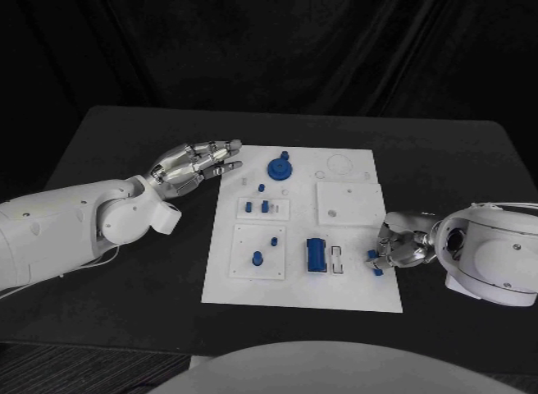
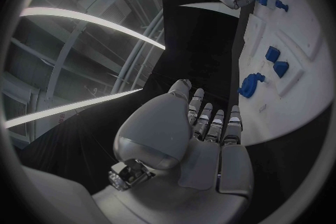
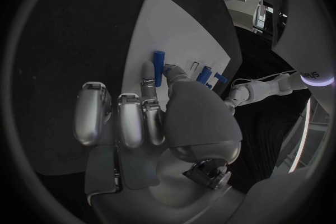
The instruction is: Assemble the parts on the task board
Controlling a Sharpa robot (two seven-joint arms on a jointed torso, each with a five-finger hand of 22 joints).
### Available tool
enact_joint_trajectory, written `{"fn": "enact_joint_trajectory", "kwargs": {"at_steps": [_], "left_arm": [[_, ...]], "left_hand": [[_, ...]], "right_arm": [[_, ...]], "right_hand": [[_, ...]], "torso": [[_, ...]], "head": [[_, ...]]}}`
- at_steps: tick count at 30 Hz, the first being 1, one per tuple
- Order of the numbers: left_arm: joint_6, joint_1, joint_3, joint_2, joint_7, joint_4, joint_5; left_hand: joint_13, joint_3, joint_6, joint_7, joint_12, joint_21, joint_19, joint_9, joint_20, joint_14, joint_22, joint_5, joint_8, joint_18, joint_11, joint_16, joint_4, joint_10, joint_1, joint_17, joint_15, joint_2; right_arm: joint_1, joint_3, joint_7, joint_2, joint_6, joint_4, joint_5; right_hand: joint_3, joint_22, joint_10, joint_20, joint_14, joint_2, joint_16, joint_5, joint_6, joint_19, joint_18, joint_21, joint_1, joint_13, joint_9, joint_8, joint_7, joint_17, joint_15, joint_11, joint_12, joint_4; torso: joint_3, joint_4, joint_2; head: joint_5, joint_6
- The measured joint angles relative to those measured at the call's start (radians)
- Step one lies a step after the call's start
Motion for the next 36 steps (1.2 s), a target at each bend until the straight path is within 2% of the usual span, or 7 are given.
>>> {"fn": "enact_joint_trajectory", "kwargs": {"at_steps": [2,5,9,15,18,29,36], "left_arm": [[0.000,0.000,0.000,0.000,-0.001,0.000,0.000],[0.001,-0.001,0.000,0.001,-0.003,0.000,0.000],[0.001,-0.001,0.000,0.001,-0.006,0.000,0.000],[0.002,-0.001,0.000,0.003,-0.009,-0.001,0.000],[0.002,-0.001,0.000,0.004,-0.010,-0.001,0.000],[0.004,-0.003,0.000,0.008,-0.013,-0.005,0.000],[0.005,-0.005,0.000,0.010,-0.014,-0.006,0.000]], "left_hand": [[0.000,0.000,0.000,0.000,0.000,0.000,0.000,0.000,0.000,0.000,0.000,0.000,0.000,0.000,0.000,0.000,0.000,0.000,0.000,0.000,0.000,0.000],[0.000,0.000,0.000,0.000,0.000,0.004,0.000,0.000,0.000,0.000,0.001,0.000,0.000,0.000,0.000,0.000,0.000,0.000,0.000,0.000,0.000,0.000],[0.000,0.000,0.000,0.000,0.000,0.004,0.000,0.000,0.000,0.000,0.001,0.000,0.000,0.000,0.000,0.000,0.000,0.000,0.000,0.000,0.000,0.000],[0.000,0.000,0.000,0.000,0.000,0.004,0.000,0.000,0.000,0.000,0.001,0.000,0.000,0.000,0.000,0.000,0.000,0.000,0.000,0.000,0.000,0.000],[0.000,0.000,-0.003,0.003,0.000,0.004,0.004,0.000,0.004,0.000,0.001,0.000,0.000,0.000,0.000,0.000,0.000,0.000,0.000,0.000,0.000,0.000],[0.000,0.000,-0.003,0.003,0.000,0.004,0.004,0.000,0.004,0.000,0.001,0.000,0.000,0.000,0.000,0.000,0.000,0.000,0.000,0.000,0.000,0.000],[0.000,0.000,-0.003,0.003,0.000,0.004,0.004,0.000,0.004,0.000,0.001,0.000,0.000,0.000,0.000,0.000,0.000,0.000,0.000,0.000,0.000,0.000]], "right_arm": [[0.000,0.000,0.010,-0.004,-0.017,0.006,0.042],[0.000,-0.001,0.024,-0.006,-0.038,0.011,0.122],[0.000,-0.004,0.037,-0.007,-0.053,0.012,0.242],[0.000,-0.005,0.047,0.006,-0.066,0.000,0.420],[0.001,-0.005,0.049,0.019,-0.068,-0.012,0.479],[0.001,-0.005,0.056,0.057,-0.070,-0.050,0.563],[0.001,-0.005,0.061,0.070,-0.079,-0.061,0.563]], "right_hand": [[0.060,0.000,0.003,0.002,0.000,-0.007,0.005,0.004,0.001,-0.002,0.000,0.000,-0.043,0.000,0.000,-0.065,0.001,0.000,0.000,0.003,0.000,-0.037],[0.118,0.000,0.003,0.002,0.000,-0.010,0.009,0.014,0.000,-0.002,0.000,0.007,-0.082,0.000,-0.041,-0.094,0.001,0.000,0.000,0.003,0.000,-0.077],[0.170,0.000,0.001,0.002,-0.001,-0.009,0.020,0.038,0.000,-0.002,0.000,0.022,-0.114,0.000,-0.041,-0.097,0.001,0.000,0.001,0.005,0.000,-0.113],[0.178,0.000,0.001,0.002,-0.002,-0.004,0.029,0.068,-0.003,-0.002,0.000,0.036,-0.138,0.000,-0.027,-0.101,0.002,0.000,0.002,0.005,0.000,-0.107],[0.211,0.000,-0.001,0.002,-0.002,-0.007,0.033,0.082,-0.006,-0.002,0.000,0.039,-0.149,0.000,-0.026,-0.103,0.005,0.000,0.002,0.006,0.000,-0.134],[0.217,0.000,-0.001,0.002,-0.003,0.002,0.033,0.082,-0.015,-0.002,0.000,0.039,-0.172,0.000,-0.013,-0.099,0.003,0.000,0.004,0.007,0.000,-0.137],[0.264,0.000,-0.002,0.005,-0.003,0.008,0.033,0.061,-0.032,0.002,0.000,0.039,-0.195,0.000,-0.004,-0.093,0.001,0.000,0.005,0.008,0.000,-0.181]], "torso": [[0.0002,0.0000,0.000],[0.0003,0.0001,0.000],[0.0007,0.0000,0.000],[0.0009,-0.0001,-0.001],[0.0009,0.0000,-0.001],[-0.0002,0.0006,-0.001],[-0.0003,0.0006,0.000]], "head": [[0.001,0.000],[0.001,0.000],[0.003,0.000],[0.004,0.000],[0.003,0.000],[0.004,0.000],[0.008,0.000]]}}
